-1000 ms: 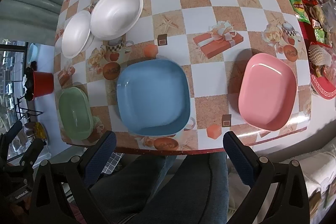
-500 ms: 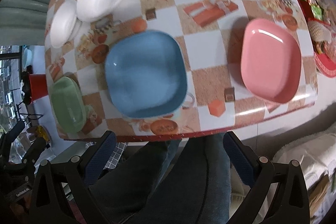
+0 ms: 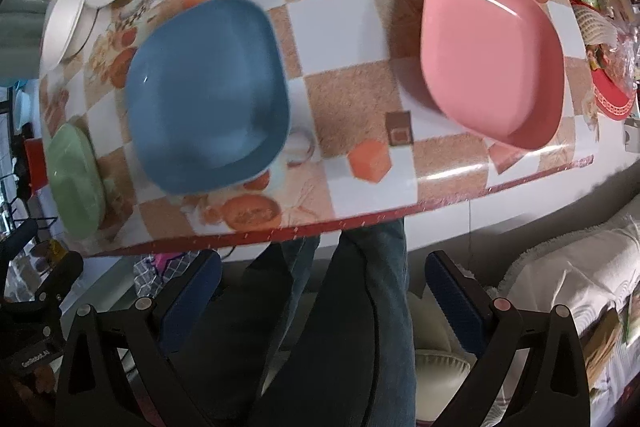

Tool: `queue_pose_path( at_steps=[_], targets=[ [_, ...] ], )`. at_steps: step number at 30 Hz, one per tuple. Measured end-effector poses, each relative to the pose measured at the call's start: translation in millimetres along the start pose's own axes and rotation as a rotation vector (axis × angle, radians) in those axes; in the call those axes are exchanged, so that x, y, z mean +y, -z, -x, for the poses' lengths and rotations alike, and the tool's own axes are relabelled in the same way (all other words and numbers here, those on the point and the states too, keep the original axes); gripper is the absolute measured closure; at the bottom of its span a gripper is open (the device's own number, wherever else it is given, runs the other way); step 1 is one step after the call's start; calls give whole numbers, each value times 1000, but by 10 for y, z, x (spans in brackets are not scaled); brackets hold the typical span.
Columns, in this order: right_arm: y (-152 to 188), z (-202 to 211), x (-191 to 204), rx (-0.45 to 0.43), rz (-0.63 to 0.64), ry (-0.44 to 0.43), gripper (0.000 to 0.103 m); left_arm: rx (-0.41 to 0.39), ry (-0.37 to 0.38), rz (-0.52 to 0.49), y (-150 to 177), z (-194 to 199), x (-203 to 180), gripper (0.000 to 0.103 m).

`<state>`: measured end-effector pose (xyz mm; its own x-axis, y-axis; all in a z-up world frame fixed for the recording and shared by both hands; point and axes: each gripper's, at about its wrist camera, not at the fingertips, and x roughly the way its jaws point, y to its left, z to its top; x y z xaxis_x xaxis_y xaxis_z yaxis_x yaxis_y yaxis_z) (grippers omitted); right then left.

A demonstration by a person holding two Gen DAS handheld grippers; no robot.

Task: Organize plates and bowls
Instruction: 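Reach both grippers to the blue plate rim and close on it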

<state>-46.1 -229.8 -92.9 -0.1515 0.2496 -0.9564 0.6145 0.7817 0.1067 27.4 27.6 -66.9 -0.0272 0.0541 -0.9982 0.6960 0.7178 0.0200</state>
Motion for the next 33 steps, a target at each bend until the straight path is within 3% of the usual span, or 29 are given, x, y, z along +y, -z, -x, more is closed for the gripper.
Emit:
queue_pose_path(
  at_steps=[6,13,33],
  targets=[
    [-249,-13,33,-44,4,-15,1,-33,11,67,-307,-139,-138,0],
    [-609,-110,86,-76,41,-8,1,-50,-30,129,-563,-395,-229,0],
    [-962,-660,368,-29,163,52,1,-27,-108,218,-840,-953,-179,0]
  ],
)
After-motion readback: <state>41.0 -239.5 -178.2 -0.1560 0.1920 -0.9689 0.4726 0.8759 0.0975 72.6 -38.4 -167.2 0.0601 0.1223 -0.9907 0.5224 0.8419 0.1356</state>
